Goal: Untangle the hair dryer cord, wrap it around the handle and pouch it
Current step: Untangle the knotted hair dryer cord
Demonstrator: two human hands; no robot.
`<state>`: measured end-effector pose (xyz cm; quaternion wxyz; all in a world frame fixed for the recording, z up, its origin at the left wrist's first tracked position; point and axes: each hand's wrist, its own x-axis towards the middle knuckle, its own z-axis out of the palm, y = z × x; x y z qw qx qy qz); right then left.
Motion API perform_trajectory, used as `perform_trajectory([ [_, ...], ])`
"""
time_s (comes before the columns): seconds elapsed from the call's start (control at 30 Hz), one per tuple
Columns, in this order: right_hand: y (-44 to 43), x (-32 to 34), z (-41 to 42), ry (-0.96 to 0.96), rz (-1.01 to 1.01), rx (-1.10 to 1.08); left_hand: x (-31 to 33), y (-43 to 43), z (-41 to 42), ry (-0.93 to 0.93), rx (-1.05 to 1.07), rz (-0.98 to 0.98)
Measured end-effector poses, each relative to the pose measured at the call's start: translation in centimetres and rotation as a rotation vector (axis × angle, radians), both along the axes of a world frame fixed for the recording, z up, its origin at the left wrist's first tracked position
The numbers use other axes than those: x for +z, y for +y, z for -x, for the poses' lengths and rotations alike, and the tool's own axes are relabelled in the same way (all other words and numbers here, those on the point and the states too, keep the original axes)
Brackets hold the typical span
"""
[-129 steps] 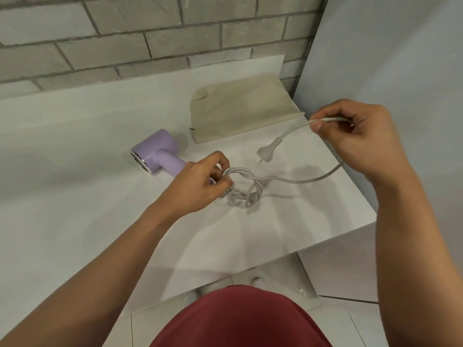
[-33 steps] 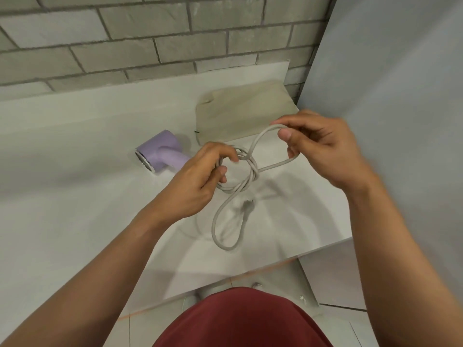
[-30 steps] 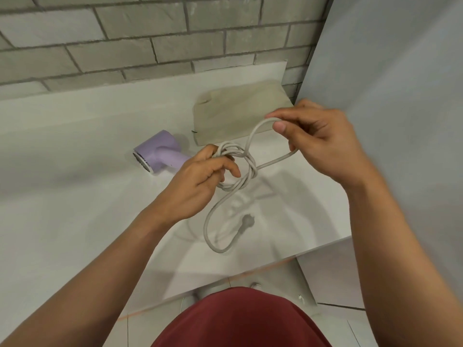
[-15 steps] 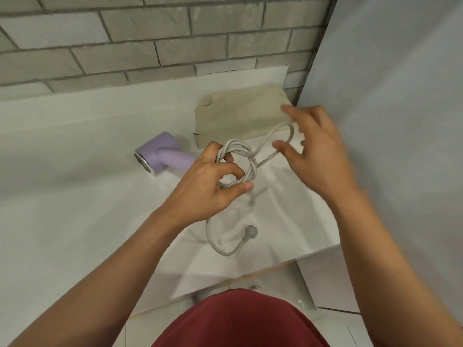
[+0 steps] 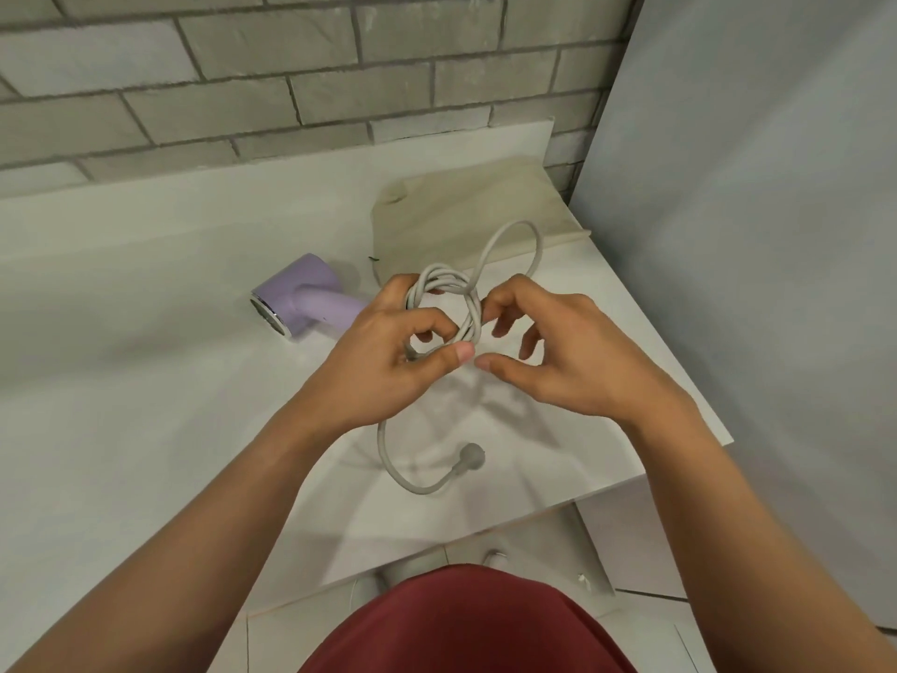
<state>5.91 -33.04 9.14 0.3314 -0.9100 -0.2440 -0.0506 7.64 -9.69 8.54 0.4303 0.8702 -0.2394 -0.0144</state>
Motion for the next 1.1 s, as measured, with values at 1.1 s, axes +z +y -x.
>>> perform_trajectory([
  [1.1, -1.0, 1.0, -1.9, -0.013, 0.022, -0.185, -0.5, 0.3, 0.4, -0.098, 0.128, -0.014],
])
